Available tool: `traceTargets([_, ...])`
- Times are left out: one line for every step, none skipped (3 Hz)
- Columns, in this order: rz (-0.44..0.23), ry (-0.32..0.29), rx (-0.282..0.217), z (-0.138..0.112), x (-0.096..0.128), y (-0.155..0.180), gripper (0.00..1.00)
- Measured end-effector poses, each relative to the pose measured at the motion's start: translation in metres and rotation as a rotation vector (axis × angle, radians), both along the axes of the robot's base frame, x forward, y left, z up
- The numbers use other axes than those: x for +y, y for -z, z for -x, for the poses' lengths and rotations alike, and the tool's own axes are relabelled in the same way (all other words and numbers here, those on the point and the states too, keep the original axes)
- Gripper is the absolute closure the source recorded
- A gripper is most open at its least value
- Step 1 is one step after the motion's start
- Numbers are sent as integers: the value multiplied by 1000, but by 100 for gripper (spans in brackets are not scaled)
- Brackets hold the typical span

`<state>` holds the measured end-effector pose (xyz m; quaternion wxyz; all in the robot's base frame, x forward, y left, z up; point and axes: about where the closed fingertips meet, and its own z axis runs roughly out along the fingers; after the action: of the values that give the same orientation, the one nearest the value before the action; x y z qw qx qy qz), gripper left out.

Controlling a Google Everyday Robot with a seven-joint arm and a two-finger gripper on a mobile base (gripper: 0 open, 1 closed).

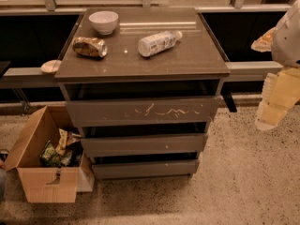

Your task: Open middle drawer

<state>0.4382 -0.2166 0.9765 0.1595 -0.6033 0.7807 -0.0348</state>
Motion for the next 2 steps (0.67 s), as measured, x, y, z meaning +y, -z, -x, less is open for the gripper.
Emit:
traceTargets([0, 0, 0, 0, 0, 0, 0])
traceTargets([-42, -87, 9, -5, 6, 24, 0])
